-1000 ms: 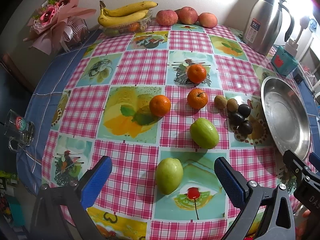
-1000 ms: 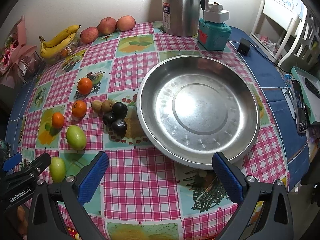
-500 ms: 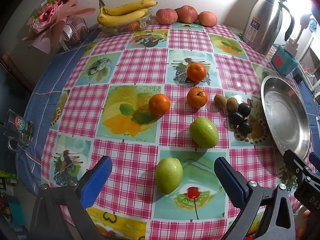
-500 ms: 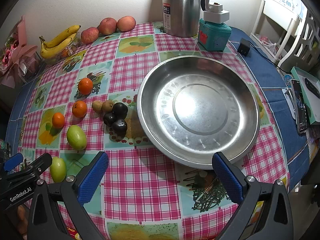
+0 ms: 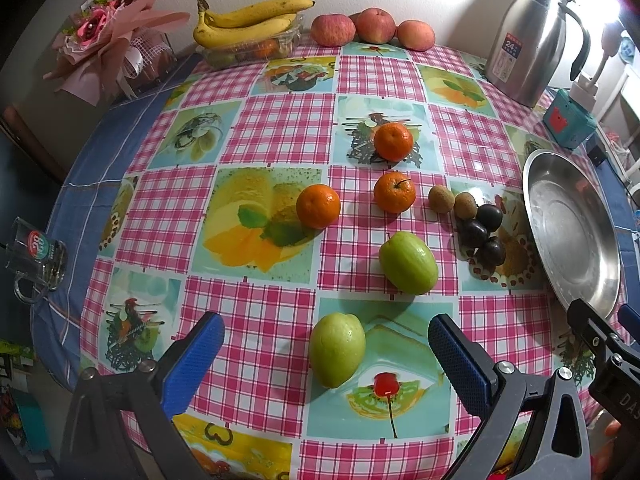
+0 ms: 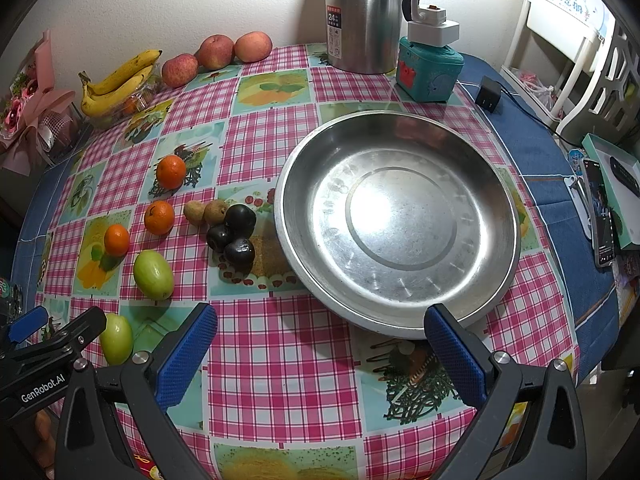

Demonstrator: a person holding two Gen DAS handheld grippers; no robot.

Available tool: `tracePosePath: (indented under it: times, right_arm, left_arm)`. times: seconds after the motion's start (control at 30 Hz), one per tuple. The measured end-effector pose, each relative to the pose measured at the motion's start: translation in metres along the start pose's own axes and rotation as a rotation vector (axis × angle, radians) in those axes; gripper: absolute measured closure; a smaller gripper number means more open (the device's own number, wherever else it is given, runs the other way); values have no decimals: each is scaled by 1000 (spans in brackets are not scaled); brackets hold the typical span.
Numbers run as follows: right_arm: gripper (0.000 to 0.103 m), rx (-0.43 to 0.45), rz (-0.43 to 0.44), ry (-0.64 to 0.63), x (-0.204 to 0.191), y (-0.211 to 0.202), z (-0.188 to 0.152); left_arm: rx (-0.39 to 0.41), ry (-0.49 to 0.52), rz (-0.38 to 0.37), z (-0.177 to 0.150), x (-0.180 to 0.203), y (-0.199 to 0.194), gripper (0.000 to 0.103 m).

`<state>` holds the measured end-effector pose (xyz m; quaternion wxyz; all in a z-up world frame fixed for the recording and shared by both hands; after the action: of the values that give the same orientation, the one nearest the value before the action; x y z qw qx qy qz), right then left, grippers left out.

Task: Organize fruits

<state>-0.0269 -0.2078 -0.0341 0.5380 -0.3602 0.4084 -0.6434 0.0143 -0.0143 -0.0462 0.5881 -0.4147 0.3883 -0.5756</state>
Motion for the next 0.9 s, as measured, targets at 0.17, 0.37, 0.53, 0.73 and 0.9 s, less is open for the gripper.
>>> tracePosePath:
  times: [0.17, 0.37, 0.53, 0.73, 0.9]
  right_arm:
    - [0, 0, 0, 0, 0, 0, 0]
    - [0, 0, -1, 0, 0, 0, 0]
    - [0, -1, -1, 1, 0, 0, 0]
    - [0, -1, -1, 1, 0, 0, 0]
    - [0, -8, 12, -13, -5, 2, 0]
  left_arm:
    - [-2, 0, 0, 0, 0, 0, 0]
    - [-3, 1, 0, 0, 1, 0, 0]
    - [-4, 1, -1, 0, 0, 1, 0]
    - [-8, -2, -5, 0, 0, 1, 0]
    - [-26, -31, -36, 0, -6, 3, 0]
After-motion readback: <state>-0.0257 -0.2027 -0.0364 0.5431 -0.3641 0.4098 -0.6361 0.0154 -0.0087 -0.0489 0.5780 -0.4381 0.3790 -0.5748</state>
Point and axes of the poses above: each gripper's, at about its wrist camera, not at the fingertips, and y roughly the way its jaws point, x to its right, z to its top, the point moved 4 cm from there along y, roughly the way its jaws point, and after that the axes turned 9 degrees about -y, right-handed, at the moved point
